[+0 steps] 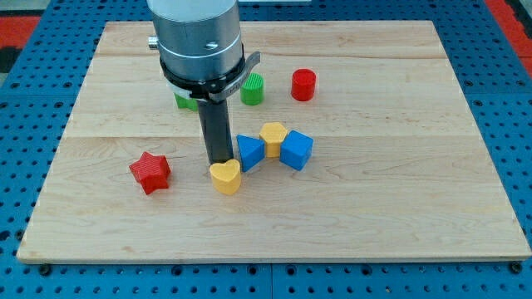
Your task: Move the red star towards the green star
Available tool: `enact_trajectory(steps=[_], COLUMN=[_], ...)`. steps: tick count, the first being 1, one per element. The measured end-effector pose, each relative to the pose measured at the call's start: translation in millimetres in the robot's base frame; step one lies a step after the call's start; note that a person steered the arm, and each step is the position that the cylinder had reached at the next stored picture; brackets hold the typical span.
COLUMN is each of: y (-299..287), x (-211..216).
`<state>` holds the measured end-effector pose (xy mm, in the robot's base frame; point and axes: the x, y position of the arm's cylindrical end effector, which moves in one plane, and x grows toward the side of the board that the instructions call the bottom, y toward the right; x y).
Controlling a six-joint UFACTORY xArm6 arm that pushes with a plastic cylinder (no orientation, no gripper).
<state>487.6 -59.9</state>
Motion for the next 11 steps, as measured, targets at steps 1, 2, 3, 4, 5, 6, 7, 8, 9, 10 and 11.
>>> enact_trajectory(steps=[1,2,3,4,5,6,7,8,9,10,11], y=[-0.1,-16.4,-30.2,-34.5,-71.4,-88.7,-88.7,-91.5,-102.0,-128.5,-137.5], x=[5.6,7.9,11.0,41.2,48.1,11.7,-37.8,-29.4,12.0,17.8,-11.6])
